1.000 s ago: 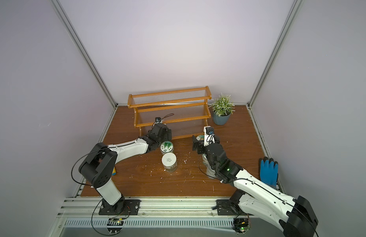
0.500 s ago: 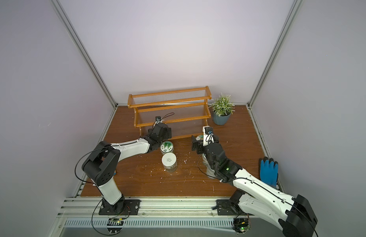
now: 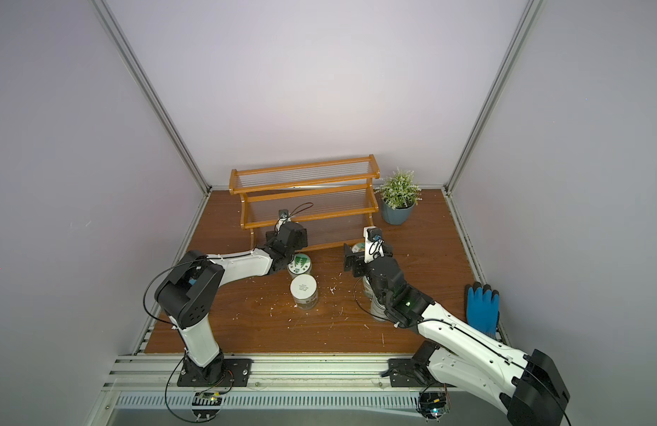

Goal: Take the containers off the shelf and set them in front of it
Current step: 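Pick up a container from the shelf.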

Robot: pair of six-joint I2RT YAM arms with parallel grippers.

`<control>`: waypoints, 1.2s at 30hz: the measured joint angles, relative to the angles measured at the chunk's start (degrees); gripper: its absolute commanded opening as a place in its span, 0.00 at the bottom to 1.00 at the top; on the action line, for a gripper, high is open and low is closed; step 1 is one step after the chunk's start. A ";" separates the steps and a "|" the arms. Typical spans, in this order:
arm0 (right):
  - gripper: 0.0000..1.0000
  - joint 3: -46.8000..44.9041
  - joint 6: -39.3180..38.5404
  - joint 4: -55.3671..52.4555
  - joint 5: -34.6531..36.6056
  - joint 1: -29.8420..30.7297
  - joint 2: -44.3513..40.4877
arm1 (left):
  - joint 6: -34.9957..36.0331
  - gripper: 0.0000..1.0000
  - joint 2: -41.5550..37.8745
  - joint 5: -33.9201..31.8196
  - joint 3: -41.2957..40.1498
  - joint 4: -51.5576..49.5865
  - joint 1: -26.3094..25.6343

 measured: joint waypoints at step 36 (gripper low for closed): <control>0.99 0.00 0.00 -0.09 0.00 0.00 -0.11 | 1.90 0.61 -0.17 -1.95 -1.29 2.19 -0.35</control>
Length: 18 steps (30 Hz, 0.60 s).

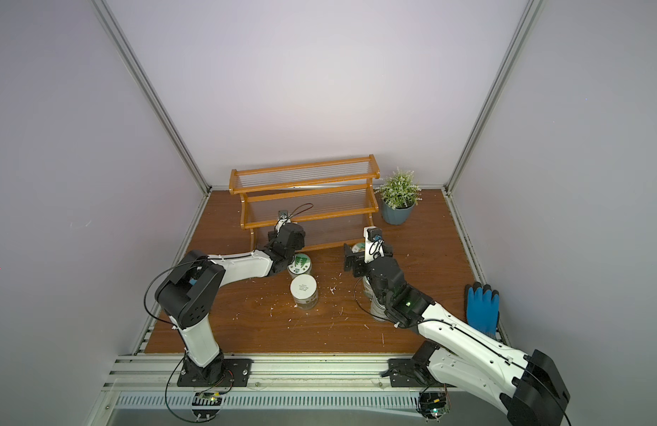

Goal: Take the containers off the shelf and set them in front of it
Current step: 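Pick up a container from the shelf.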

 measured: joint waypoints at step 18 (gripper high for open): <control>0.99 0.00 0.00 -0.37 -0.09 0.00 -0.76 | 1.46 0.61 -6.86 -1.88 -3.91 -0.94 -0.74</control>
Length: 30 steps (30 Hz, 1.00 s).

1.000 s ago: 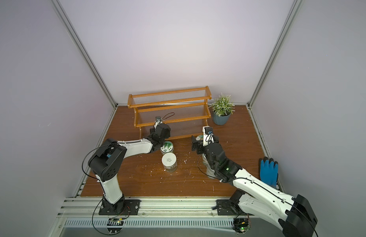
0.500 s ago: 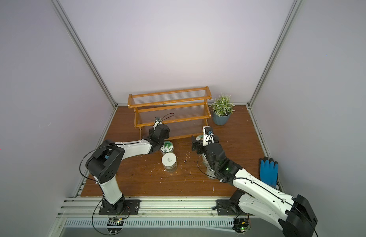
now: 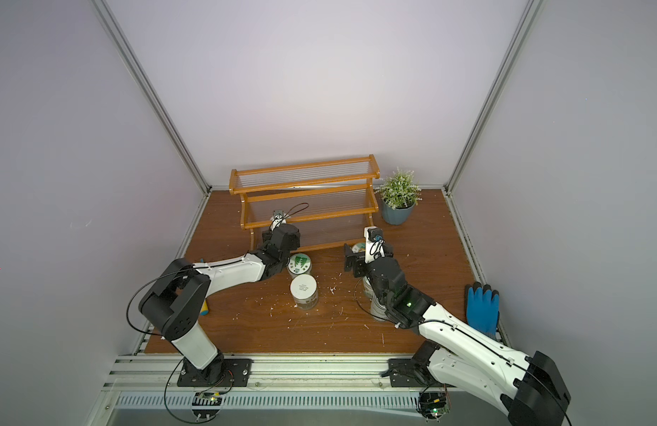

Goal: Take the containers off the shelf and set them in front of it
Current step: 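Pick up a container from the shelf.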

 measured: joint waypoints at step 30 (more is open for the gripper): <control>0.99 0.00 1.14 -3.58 -1.90 0.00 -5.27 | -1.99 0.60 -18.91 -1.51 -10.36 -11.23 -3.85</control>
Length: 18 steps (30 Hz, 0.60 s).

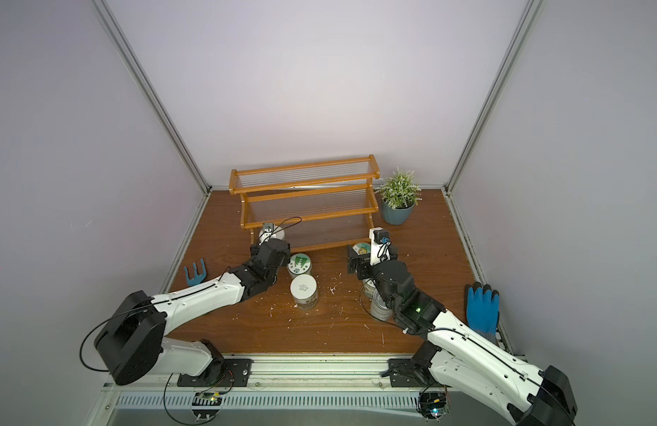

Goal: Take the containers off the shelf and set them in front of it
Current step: 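Pick up a container from the shelf, then place the container at the center of the board.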

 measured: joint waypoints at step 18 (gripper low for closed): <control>0.99 0.00 0.20 -2.19 -1.01 0.07 -0.57 | -0.09 0.60 -17.29 -1.53 -3.39 -9.75 -10.23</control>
